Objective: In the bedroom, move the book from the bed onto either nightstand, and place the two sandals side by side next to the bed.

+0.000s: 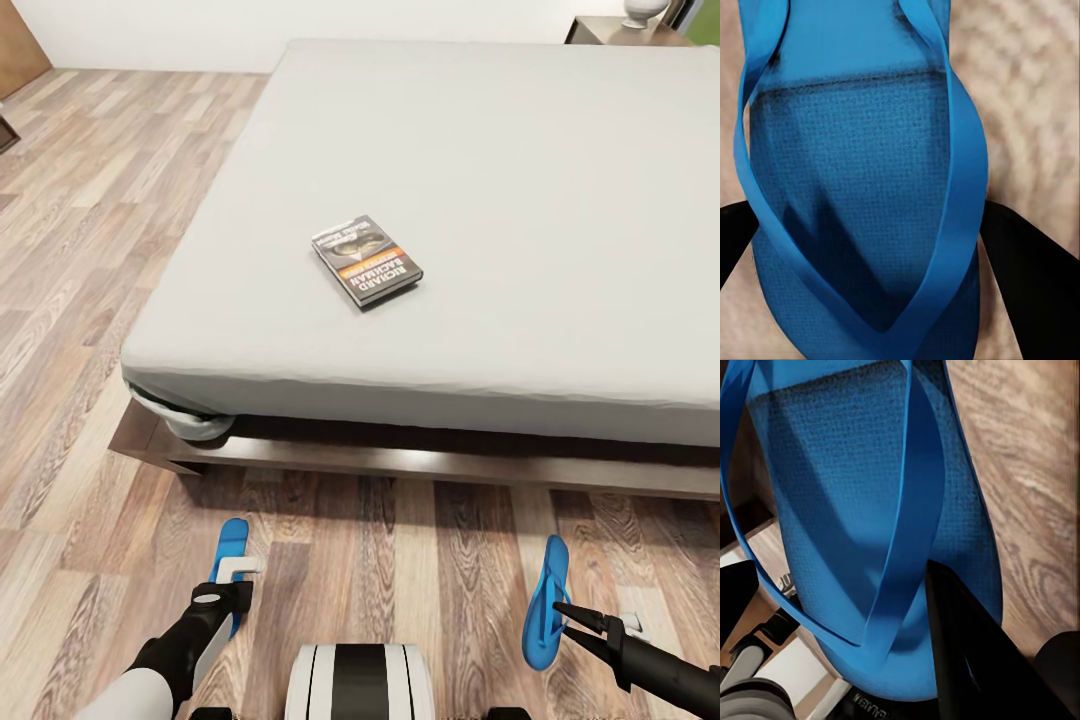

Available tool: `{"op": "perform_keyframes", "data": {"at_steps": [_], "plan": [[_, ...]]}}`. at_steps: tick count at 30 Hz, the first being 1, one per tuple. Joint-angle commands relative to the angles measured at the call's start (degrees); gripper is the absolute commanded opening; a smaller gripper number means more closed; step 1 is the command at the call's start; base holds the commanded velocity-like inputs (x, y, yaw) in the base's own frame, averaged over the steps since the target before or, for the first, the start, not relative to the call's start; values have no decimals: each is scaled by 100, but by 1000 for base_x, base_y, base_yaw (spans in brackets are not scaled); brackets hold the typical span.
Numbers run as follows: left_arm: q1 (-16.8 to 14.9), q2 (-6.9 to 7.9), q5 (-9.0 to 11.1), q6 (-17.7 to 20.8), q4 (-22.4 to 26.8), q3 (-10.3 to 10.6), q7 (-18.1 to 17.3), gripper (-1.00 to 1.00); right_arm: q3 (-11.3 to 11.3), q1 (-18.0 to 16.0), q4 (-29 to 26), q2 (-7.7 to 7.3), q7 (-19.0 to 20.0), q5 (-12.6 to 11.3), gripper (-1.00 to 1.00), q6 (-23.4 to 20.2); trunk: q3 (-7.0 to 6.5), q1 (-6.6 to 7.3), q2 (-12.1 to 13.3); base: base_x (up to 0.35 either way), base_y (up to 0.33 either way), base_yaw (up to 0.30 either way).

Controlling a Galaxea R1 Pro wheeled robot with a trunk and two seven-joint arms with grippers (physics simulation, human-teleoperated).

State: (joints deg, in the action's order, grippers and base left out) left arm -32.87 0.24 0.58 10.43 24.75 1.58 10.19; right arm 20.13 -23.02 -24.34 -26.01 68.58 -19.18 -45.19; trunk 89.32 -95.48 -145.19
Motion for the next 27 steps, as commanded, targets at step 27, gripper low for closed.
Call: {"op": "perform_keyframes", "data": {"at_steps": [27], "plan": [[0, 2, 4, 47, 13, 18, 27, -100, 9, -1, 2, 0, 6, -28, -100, -60, 92, -9, -7, 0, 0, 0]]}}
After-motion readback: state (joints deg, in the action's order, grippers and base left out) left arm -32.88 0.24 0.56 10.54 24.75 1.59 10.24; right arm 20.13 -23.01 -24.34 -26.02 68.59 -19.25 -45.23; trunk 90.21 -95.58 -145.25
